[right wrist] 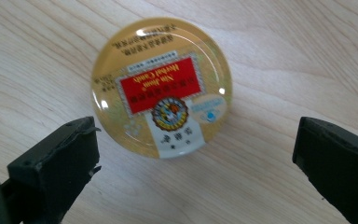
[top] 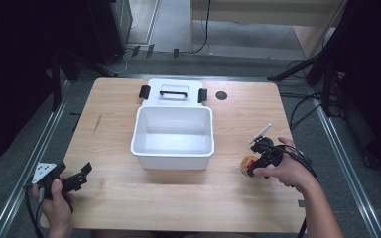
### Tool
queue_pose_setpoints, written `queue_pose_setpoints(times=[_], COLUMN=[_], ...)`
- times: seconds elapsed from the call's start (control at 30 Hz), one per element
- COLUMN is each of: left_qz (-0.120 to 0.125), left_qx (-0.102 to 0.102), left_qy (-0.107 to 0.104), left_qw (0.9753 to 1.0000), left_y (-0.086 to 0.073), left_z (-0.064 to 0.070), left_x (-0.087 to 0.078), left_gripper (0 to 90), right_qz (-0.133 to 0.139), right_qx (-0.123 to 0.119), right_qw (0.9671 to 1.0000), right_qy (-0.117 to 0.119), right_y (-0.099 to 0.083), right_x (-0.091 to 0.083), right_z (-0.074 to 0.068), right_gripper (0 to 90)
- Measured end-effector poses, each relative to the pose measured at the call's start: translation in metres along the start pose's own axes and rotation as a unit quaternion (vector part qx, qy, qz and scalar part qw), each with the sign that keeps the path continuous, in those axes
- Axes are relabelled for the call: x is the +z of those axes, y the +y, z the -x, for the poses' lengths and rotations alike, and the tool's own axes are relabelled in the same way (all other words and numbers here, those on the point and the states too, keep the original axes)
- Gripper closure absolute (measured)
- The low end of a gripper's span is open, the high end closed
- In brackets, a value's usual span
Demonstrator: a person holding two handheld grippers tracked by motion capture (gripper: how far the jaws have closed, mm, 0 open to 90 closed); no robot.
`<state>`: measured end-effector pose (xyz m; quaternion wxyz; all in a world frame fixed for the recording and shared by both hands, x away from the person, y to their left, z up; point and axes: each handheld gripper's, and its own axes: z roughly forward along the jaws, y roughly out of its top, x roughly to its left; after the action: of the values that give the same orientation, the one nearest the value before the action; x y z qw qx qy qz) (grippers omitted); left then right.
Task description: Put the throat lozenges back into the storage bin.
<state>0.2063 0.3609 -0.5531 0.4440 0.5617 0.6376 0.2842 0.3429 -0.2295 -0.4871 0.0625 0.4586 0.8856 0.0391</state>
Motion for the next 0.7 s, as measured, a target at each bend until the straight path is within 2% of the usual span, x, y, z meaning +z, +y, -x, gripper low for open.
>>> queue_pose_setpoints(times=[0.43, 0.7], left_qz=[-0.001, 0.001], left_qx=[-0.001, -0.001], left_qy=[-0.001, -0.001], left_qw=[1.0000, 1.0000], left_y=[0.000, 0.000], left_z=[0.000, 0.000], left_x=[0.000, 0.000], left_gripper=[0.0, 0.0], right_qz=[-0.023, -0.031], right_qx=[0.001, 0.005], right_qw=[0.9997, 0.9995], right_qy=[0.009, -0.006], right_y=[0.017, 0.024], right_x=[0.008, 0.016], right_z=[-0.012, -0.016], right_gripper=[1.8, 13.3])
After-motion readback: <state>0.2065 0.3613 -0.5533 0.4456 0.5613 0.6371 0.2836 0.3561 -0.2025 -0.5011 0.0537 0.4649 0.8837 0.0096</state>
